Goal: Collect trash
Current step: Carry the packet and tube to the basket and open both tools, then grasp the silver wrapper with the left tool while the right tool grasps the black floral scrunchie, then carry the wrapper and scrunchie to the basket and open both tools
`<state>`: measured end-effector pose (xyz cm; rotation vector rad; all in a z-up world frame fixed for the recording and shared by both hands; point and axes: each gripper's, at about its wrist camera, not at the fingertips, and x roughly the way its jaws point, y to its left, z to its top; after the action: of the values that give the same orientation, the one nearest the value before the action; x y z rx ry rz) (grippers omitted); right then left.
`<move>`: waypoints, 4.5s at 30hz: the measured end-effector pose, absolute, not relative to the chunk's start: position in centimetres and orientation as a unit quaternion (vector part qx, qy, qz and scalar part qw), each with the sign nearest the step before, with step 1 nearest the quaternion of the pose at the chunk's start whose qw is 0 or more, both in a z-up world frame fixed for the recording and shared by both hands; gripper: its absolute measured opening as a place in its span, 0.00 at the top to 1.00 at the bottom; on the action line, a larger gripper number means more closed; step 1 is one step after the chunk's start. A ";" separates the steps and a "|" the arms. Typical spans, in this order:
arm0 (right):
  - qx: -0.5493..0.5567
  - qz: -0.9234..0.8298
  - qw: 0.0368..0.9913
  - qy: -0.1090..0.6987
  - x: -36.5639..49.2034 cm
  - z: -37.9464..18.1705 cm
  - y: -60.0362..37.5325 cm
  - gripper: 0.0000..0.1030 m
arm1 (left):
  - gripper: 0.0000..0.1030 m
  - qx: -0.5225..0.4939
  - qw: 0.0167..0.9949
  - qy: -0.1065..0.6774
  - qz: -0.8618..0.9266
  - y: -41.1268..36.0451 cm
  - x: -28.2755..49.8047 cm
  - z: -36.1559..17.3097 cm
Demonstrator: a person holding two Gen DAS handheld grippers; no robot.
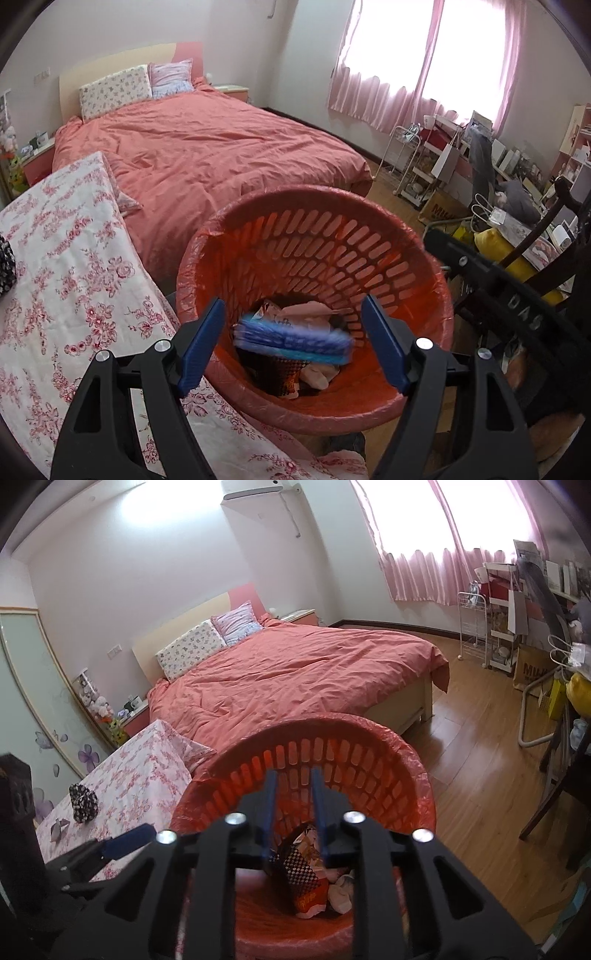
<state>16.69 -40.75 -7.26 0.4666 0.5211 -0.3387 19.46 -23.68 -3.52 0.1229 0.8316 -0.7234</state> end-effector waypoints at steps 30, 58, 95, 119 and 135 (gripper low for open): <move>0.128 -0.072 0.938 0.313 23.0 -5.3 -26.0 0.32 | 0.19 0.020 0.919 0.389 -0.065 1.7 23.2 -2.2; 0.025 0.024 0.908 0.419 42.8 -9.5 -4.7 0.84 | 0.18 -0.054 0.920 0.388 -0.019 15.7 28.0 -2.2; 0.079 0.034 0.916 0.393 35.1 -6.2 -10.8 0.85 | 0.76 -0.007 0.898 0.435 -0.062 11.6 33.8 -2.1; 0.091 -0.030 0.939 0.329 20.9 -1.9 -19.5 0.84 | 0.76 -0.002 0.896 0.403 -0.188 -0.4 22.8 1.9; 0.138 -0.082 0.940 0.301 16.7 -2.0 -26.6 0.84 | 0.76 0.013 0.869 0.401 -0.289 -9.8 20.2 1.4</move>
<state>16.66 -26.60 -1.98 0.2814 0.6140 -0.1684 20.23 -9.78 1.40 0.0276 0.8399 -0.6052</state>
